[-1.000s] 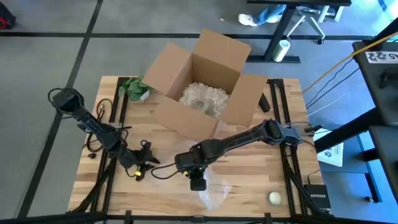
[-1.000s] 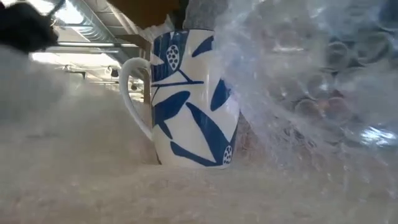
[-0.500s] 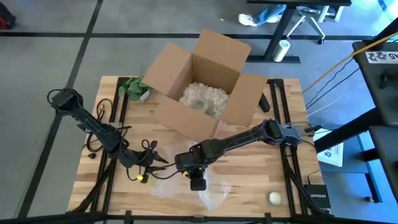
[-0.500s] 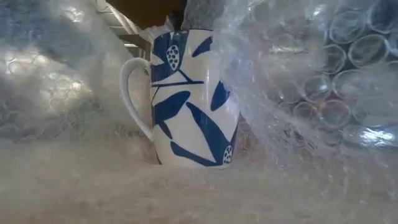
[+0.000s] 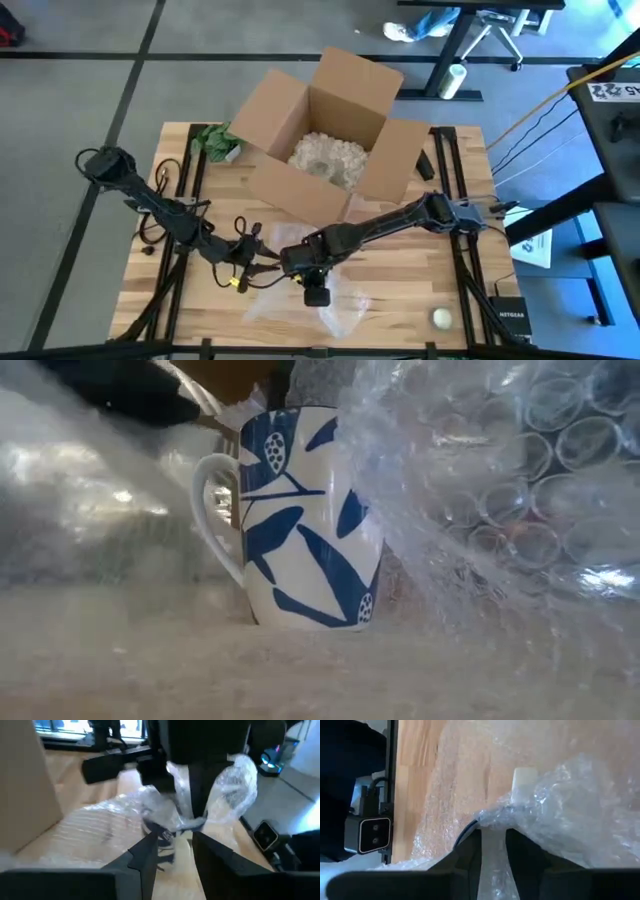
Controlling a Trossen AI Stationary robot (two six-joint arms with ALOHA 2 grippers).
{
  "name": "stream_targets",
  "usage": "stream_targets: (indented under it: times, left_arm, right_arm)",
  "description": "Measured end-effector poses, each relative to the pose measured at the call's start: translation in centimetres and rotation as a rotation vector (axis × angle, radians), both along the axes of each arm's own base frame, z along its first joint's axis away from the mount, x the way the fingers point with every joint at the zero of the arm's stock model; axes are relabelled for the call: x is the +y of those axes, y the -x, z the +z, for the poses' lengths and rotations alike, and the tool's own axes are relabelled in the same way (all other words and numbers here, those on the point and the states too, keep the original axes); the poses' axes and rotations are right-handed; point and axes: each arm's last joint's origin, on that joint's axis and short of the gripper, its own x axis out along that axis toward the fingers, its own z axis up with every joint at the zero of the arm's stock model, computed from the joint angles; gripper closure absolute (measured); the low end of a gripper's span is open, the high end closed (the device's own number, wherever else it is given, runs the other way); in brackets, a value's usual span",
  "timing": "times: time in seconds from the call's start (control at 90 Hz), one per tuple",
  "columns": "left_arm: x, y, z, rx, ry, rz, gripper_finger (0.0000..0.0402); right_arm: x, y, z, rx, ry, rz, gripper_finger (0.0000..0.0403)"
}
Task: Wrap mug
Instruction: Wrap the blue mug with the bubble wrap
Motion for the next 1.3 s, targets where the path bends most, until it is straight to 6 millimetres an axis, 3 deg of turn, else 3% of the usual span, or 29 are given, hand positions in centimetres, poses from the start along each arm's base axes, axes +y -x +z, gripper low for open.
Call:
stream_targets:
  times: [0.178, 0.422, 0.8, 0.956, 1.167, 1.3]
  left_arm:
    - [-0.5, -0.6, -0.6, -0.023, 0.018, -0.014, 0.0296]
    - [-0.8, -1.7, 0.9, -0.08, -0.049, -0.028, 0.0296]
    - [-0.9, -4.3, -0.6, 0.022, -0.014, -0.069, 0.0299]
    - [-1.3, -5.2, -0.6, 0.046, -0.045, -0.075, 0.033]
    - [-1.4, -5.6, -1.2, 0.079, -0.039, -0.076, 0.039]
    - [-1.4, -5.6, -1.2, 0.083, -0.03, -0.073, 0.0398]
  right_arm:
    - [0.0, 0.0, 0.0, 0.001, 0.001, 0.0, 0.0327]
    - [0.0, 0.0, 0.0, 0.001, 0.001, 0.0, 0.0327]
    - [0.1, -0.1, 0.0, -0.013, -0.004, 0.0, 0.0327]
    - [0.1, -0.1, 0.0, -0.015, -0.006, 0.001, 0.0339]
    - [0.1, -0.2, 0.0, -0.014, -0.013, -0.009, 0.0394]
    - [0.0, 0.1, 0.8, -0.016, -0.024, -0.038, 0.0395]
